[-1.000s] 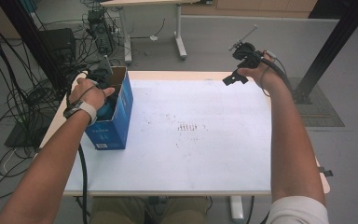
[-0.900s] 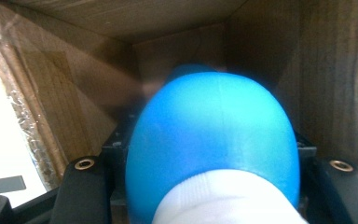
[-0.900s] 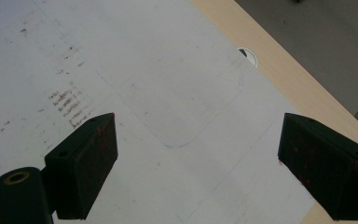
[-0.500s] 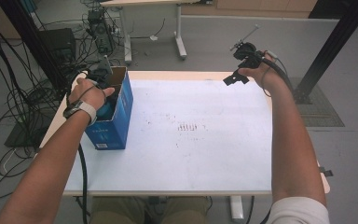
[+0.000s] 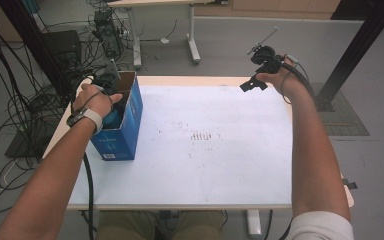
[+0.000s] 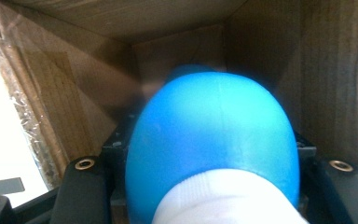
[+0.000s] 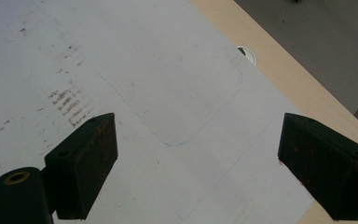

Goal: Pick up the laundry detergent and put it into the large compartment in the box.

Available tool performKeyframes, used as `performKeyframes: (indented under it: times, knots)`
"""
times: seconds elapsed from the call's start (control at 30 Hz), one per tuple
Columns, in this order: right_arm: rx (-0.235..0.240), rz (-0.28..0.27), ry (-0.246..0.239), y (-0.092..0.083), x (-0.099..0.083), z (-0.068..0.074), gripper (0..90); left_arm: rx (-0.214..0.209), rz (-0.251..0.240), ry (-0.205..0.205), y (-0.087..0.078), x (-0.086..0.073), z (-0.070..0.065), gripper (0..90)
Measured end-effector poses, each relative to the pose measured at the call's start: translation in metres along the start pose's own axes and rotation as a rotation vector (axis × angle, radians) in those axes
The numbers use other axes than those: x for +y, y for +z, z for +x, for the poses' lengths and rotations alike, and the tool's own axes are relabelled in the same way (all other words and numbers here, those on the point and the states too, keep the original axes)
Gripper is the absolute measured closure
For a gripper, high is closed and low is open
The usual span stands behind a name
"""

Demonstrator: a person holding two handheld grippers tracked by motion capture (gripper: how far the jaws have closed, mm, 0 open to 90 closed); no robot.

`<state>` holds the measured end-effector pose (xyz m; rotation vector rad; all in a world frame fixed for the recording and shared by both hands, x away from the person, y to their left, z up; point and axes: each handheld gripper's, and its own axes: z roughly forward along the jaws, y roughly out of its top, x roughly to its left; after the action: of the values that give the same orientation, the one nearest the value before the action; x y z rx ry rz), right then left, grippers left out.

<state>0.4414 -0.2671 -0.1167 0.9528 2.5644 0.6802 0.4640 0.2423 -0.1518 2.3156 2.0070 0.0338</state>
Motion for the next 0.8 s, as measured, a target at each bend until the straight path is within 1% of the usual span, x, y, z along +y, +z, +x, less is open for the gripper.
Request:
performKeyframes:
  times: [0.17, 0.27, 0.4, 0.6, 0.7, 0.8]
  knots:
    - [0.002, 0.000, 0.000, 0.0006, 0.0001, -0.0002, 12.0, -0.002, 0.000, -0.002, 0.0001, 0.0002, 0.0006, 38.6]
    - [0.001, 0.001, 0.000, 0.0007, 0.0002, -0.0002, 12.0, -0.015, -0.010, -0.007, -0.0002, -0.0011, 0.0016, 37.0]
    - [0.001, 0.002, 0.000, 0.0009, 0.0001, -0.0002, 12.0, -0.011, -0.008, 0.000, 0.0000, -0.0001, -0.0007, 37.2]
    - [0.000, 0.000, 0.004, -0.0003, -0.0011, -0.0007, 12.0, -0.006, -0.007, -0.002, 0.0001, -0.0006, -0.0008, 36.9]
    - [0.000, 0.000, 0.003, -0.0004, -0.0011, -0.0004, 12.0, -0.001, -0.003, 0.000, 0.0005, 0.0001, -0.0018, 33.9]
    - [0.001, -0.001, 0.002, -0.0006, -0.0010, 0.0000, 12.0, 0.005, -0.002, 0.005, 0.0002, -0.0001, -0.0024, 33.2]
